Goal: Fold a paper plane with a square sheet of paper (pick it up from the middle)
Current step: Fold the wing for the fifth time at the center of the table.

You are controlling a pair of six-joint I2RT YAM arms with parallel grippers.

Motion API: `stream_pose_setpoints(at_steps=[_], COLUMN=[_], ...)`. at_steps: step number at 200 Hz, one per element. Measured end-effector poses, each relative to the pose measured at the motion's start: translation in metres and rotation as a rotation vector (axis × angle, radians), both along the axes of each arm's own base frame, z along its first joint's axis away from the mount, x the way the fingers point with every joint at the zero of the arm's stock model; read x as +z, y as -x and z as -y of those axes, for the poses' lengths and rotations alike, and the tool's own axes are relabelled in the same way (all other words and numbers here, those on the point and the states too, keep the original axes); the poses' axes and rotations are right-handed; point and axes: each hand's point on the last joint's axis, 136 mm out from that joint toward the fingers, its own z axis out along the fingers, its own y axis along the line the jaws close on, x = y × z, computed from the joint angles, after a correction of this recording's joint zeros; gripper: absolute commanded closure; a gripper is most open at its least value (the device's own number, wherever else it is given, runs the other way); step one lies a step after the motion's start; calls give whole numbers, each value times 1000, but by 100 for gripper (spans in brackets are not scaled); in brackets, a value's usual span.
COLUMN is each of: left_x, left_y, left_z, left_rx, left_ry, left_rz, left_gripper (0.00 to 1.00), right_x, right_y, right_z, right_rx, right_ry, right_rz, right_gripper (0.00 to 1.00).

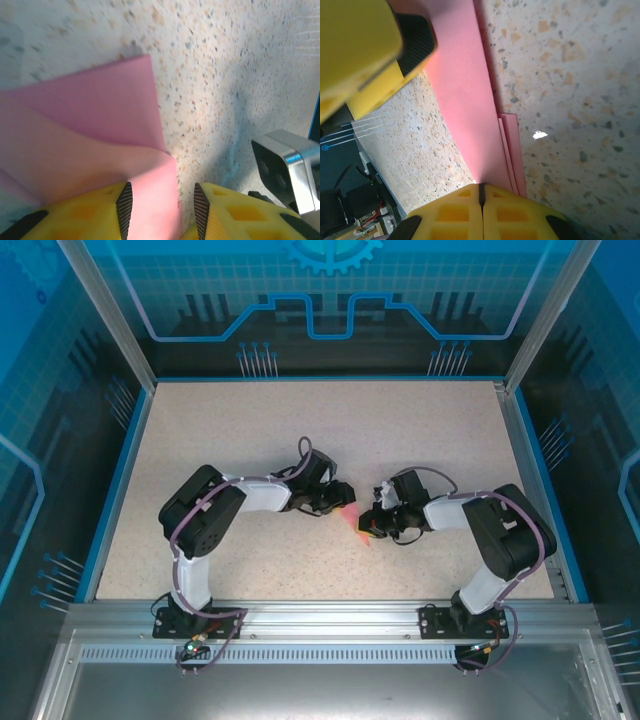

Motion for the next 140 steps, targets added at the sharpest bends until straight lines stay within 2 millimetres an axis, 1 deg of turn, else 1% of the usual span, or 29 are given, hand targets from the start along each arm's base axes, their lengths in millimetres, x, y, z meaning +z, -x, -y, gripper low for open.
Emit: stream_pose_setpoints(at_steps=[65, 140], left_x=[-1, 0], left_y=[-24, -43], left_z=[-27, -55], left_rx=[67, 105], left_ry=[-15, -84], left_rz=[-13, -9], left_gripper=[59, 59], right_x=[0, 0], right_y=[1, 1], right_z=[0, -1], right_rx=[11, 20], right_ry=[-11, -29], right_rz=[-1, -8], right_gripper=[94, 94])
